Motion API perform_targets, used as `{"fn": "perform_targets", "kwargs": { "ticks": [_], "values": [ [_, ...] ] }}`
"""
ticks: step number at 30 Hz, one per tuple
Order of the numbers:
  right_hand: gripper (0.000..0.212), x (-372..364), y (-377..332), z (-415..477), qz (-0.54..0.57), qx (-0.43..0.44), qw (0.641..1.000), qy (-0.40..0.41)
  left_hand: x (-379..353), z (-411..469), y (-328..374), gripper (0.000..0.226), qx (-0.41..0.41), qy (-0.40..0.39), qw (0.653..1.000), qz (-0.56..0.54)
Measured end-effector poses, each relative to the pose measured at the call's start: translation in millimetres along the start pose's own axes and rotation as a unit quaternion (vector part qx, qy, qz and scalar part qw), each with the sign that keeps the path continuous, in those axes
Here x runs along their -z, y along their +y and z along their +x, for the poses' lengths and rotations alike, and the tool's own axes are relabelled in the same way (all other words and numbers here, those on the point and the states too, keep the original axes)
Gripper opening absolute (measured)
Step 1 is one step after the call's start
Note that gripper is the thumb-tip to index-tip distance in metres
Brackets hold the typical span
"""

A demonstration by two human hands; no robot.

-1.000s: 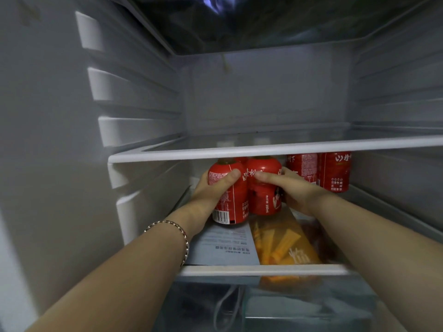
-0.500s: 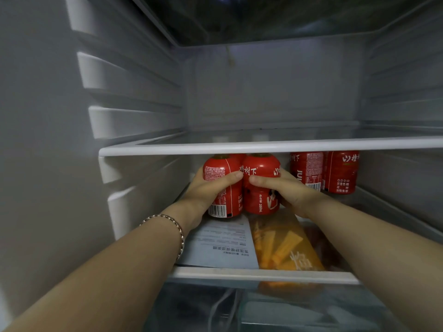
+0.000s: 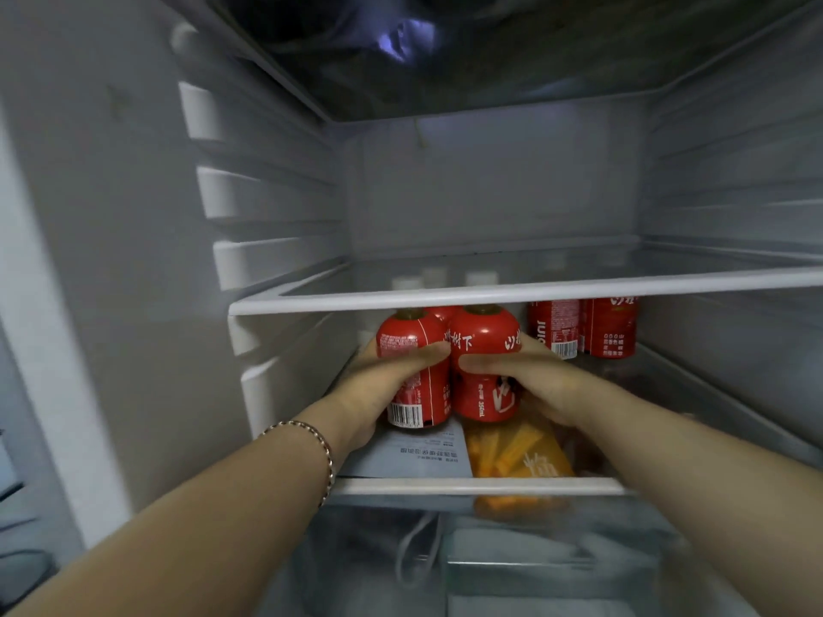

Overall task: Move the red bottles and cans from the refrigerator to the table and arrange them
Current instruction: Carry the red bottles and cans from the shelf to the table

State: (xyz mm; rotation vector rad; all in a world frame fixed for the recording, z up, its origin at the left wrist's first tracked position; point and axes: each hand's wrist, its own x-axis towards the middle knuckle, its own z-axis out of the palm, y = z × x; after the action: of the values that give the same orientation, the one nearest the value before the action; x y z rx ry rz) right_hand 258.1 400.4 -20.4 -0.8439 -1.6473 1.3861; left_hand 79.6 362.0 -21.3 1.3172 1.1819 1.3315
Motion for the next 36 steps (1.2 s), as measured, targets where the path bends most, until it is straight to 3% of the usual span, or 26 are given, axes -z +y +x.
{"fn": "perform_targets", "kwargs": {
  "ticks": [2, 8, 12, 16, 21, 26, 33, 36],
  "values": [
    [0.046, -4, -2, -18, 0.006, -0.009, 1.0, 0.016, -2, -18, 4, 0.076, 0.02, -0.009, 1.0, -0.008],
    [0.07, -27, -22, -77, 0.01, -0.021, 0.999, 0.048, -5, -69, 16, 0.091, 0.025, -0.038, 0.999, -0.018],
    [0.057, -36, -33, -106, -0.014, -0.01, 0.998, 0.053, -8, -94, 20, 0.093, 0.008, -0.045, 0.999, 0.007],
    [0.073, -44, -34, -121, -0.019, -0.004, 0.997, 0.069, -6, -110, 23, 0.1, 0.017, -0.07, 0.997, 0.002],
    [0.058, -38, -34, -124, 0.024, -0.041, 0.998, 0.03, 7, -109, 25, 0.088, 0.026, -0.153, 0.988, 0.0],
    [0.047, -36, -38, -118, 0.001, -0.019, 1.0, 0.019, 4, -100, 26, 0.085, 0.018, -0.144, 0.989, 0.024],
    [0.09, -39, -23, -108, 0.024, 0.022, 0.997, 0.073, 3, -99, 23, 0.085, 0.01, -0.133, 0.991, 0.024],
    [0.093, -44, -25, -115, 0.028, 0.037, 0.995, 0.085, 3, -106, 26, 0.083, 0.004, -0.124, 0.992, 0.023]
  ]
}}
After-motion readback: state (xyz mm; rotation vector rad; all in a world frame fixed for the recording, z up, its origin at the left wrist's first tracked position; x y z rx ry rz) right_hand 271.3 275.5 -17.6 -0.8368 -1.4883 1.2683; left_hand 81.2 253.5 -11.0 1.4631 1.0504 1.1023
